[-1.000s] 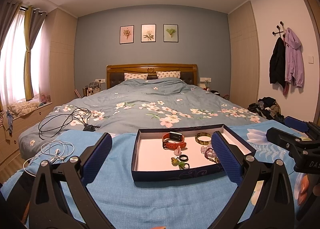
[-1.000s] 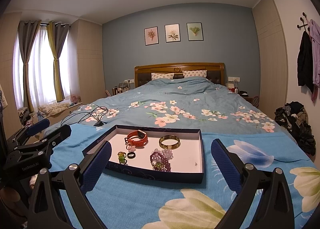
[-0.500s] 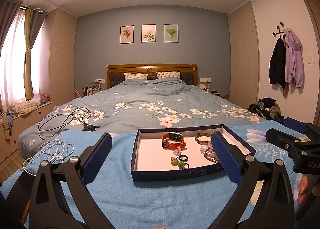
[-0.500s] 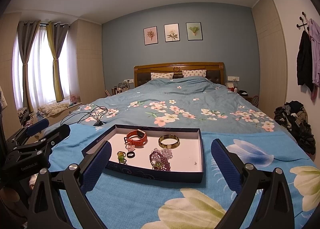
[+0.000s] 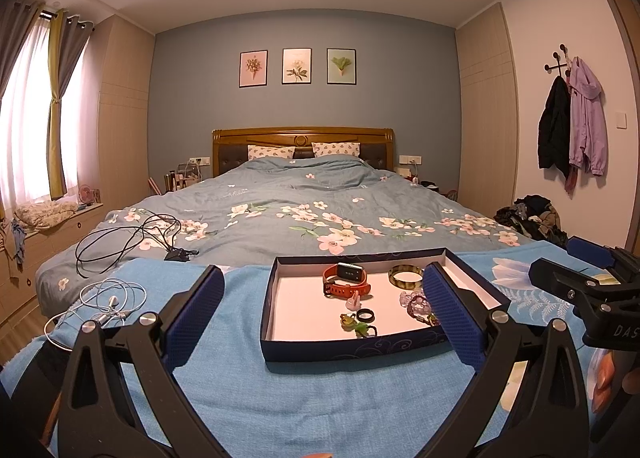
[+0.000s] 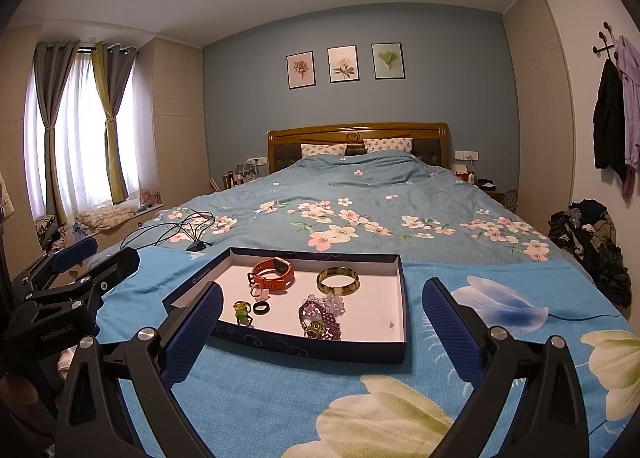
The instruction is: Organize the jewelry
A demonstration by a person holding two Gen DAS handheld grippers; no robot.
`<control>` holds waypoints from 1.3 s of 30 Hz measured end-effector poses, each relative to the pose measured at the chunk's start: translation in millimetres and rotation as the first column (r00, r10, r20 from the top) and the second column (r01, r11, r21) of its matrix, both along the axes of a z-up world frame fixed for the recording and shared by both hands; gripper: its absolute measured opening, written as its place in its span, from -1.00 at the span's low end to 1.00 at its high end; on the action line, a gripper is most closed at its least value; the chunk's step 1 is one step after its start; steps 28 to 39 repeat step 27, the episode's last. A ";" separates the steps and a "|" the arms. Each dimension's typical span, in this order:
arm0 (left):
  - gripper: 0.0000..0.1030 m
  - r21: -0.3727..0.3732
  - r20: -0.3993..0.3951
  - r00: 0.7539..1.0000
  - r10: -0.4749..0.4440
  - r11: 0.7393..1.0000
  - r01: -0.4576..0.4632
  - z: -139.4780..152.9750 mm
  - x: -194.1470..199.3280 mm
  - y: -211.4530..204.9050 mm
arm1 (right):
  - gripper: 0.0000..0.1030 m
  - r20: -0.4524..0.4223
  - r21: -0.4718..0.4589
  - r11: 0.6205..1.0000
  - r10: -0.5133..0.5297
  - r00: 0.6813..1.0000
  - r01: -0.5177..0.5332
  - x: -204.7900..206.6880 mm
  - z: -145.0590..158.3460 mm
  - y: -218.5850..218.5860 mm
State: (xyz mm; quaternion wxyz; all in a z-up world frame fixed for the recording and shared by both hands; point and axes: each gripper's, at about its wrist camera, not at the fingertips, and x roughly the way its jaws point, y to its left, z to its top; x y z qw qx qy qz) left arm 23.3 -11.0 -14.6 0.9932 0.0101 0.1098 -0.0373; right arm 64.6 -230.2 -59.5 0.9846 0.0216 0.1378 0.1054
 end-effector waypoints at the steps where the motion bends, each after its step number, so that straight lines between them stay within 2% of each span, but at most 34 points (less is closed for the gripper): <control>1: 0.90 0.001 0.000 1.000 0.000 1.000 0.000 0.3 -0.5 0.4 | 0.87 -0.001 -0.001 1.000 0.000 1.000 0.000 0.4 0.0 0.0; 17: 0.90 0.004 0.019 1.000 0.005 1.000 -0.005 -4.1 0.0 -2.6 | 0.87 -0.024 0.004 1.000 -0.020 1.000 0.020 4.6 -4.4 -7.3; 23: 0.90 -0.014 -0.035 0.999 -0.014 1.000 0.014 -8.9 7.3 0.0 | 0.87 -0.041 -0.012 1.000 -0.020 0.999 0.020 8.2 -6.3 -9.0; 27: 0.90 -0.015 -0.083 0.996 -0.026 1.000 0.025 -12.1 17.6 5.6 | 0.87 -0.102 -0.035 0.998 -0.054 0.993 0.050 20.7 -8.5 -25.3; 39: 0.90 -0.015 -0.083 0.996 -0.026 1.000 0.025 -12.1 17.6 5.6 | 0.87 -0.102 -0.035 0.998 -0.054 0.993 0.050 20.7 -8.5 -25.3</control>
